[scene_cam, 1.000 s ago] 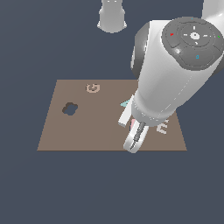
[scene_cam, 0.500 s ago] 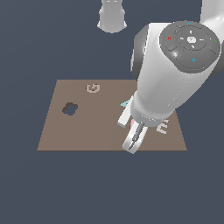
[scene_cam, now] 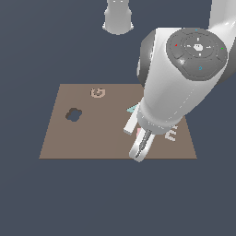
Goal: Insert a designated object into the corresponding slot on a board.
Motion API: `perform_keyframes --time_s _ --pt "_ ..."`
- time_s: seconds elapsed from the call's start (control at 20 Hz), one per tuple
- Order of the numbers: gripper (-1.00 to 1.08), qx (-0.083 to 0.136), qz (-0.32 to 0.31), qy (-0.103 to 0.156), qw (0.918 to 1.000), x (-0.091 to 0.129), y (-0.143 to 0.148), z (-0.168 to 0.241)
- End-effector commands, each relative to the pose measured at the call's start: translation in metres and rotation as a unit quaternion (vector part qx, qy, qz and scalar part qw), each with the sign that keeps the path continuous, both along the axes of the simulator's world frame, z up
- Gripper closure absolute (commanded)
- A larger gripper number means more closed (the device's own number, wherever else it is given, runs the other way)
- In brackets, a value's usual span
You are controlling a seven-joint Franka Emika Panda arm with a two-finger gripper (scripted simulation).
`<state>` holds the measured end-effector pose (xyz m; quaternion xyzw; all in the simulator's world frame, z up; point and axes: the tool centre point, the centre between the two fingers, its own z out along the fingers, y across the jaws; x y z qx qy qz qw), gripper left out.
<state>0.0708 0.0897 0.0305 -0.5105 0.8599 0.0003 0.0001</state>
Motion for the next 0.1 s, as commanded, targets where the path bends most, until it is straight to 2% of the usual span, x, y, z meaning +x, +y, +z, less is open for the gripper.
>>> perform_keyframes --time_s 0.0,0.05 --pt "-0.92 0.0 0.0 0.0 1.0 0.0001 0.0 0.0" --pt "-0.92 0.0 0.0 0.0 1.0 0.0001 0.0 0.0"
